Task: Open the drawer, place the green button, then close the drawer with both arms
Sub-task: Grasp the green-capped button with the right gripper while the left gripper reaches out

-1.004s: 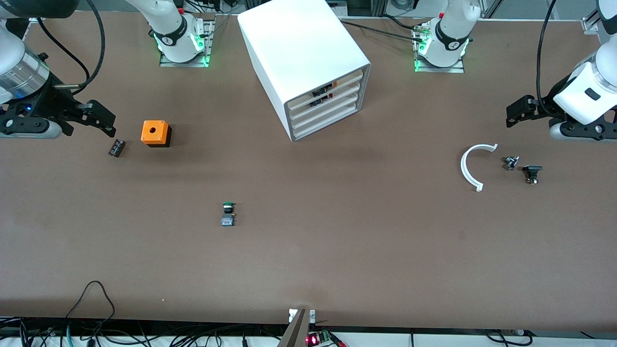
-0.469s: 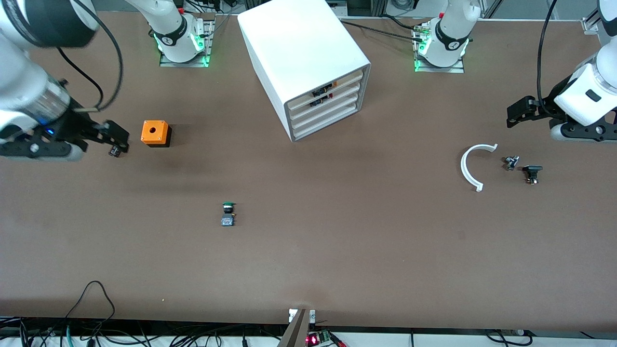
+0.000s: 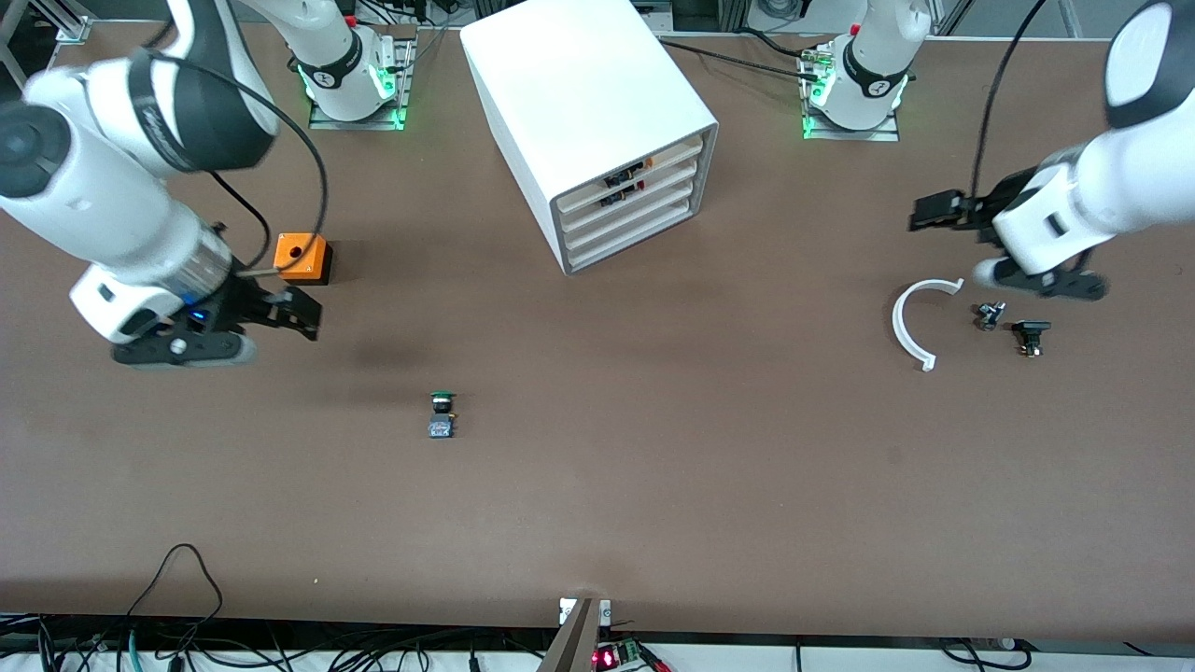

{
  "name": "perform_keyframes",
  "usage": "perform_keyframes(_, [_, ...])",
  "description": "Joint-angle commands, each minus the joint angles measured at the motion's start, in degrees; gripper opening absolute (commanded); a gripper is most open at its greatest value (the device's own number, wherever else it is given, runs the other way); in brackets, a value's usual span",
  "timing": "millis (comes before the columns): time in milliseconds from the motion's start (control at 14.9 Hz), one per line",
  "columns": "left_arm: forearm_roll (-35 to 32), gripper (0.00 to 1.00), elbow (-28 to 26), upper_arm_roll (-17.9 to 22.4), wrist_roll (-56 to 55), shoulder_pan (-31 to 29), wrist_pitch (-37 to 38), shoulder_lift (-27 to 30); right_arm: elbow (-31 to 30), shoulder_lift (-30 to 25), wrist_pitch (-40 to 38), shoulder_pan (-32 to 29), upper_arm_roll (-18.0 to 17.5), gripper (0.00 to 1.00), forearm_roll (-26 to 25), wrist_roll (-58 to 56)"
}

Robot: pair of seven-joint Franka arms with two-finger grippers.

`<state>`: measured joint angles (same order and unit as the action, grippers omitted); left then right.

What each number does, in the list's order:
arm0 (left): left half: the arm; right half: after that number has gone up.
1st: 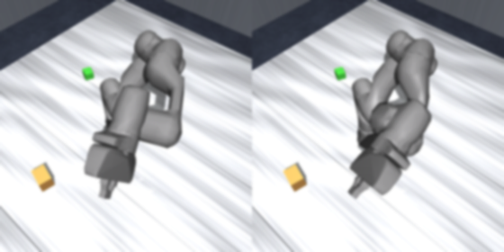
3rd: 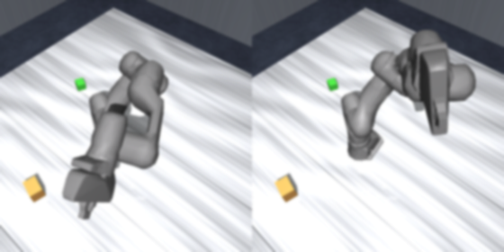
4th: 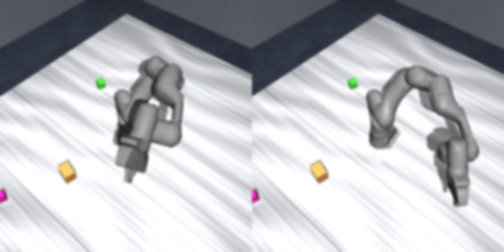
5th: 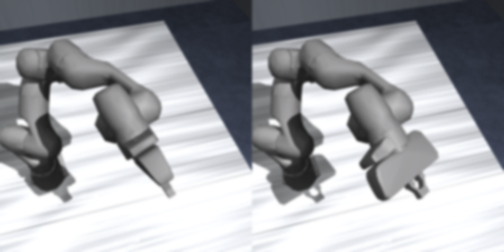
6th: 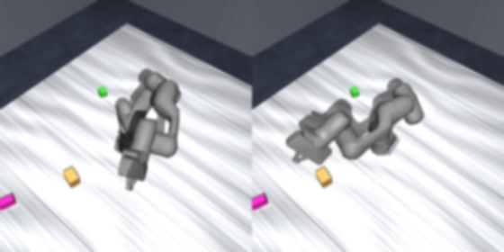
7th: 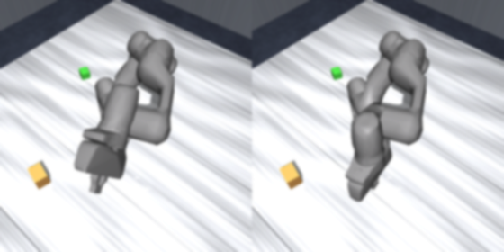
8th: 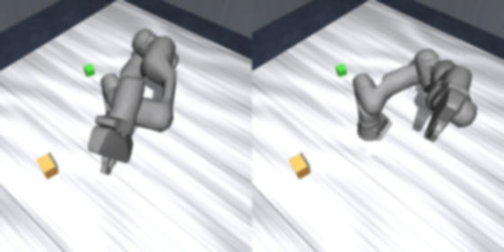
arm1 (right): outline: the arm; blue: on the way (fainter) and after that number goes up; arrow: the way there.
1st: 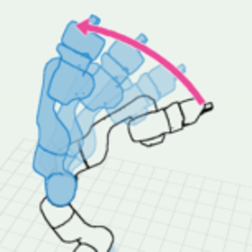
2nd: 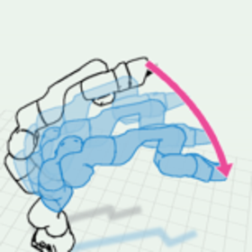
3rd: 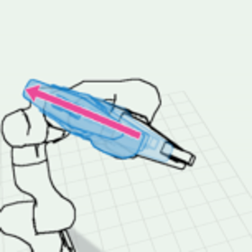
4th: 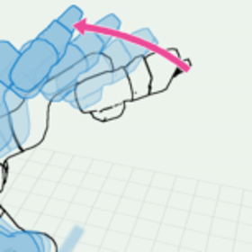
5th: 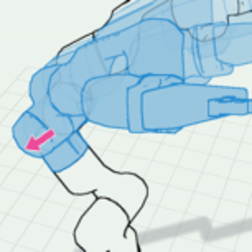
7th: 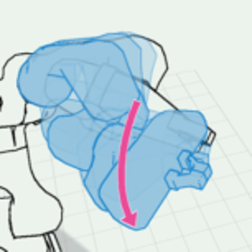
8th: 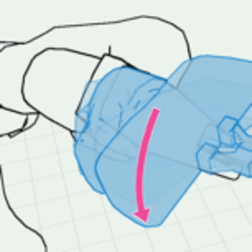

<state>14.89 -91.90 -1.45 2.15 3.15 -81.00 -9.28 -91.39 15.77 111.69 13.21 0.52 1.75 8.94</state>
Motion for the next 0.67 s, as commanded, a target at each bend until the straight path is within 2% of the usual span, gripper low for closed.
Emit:
perform_keyframes(0, [9.7,1.00,-0.7,0.3,3.1,-0.9,0.8,-4.2,1.1,3.6,3.2,1.0,0.1,1.00,4.6,0.3])
perform_keyframes(268, [25.7,1.00,-4.1,0.4,13.9,-1.4,-2.0,-8.0,1.0,10.1,10.5,4.5,0.1,1.00,5.0,1.3])
perform_keyframes(603, [42.5,0.97,-20.6,0.2,35.5,-0.8,-13.9,-8.6,1.0,19.2,22.9,6.6,0.2,1.00,5.0,1.3])
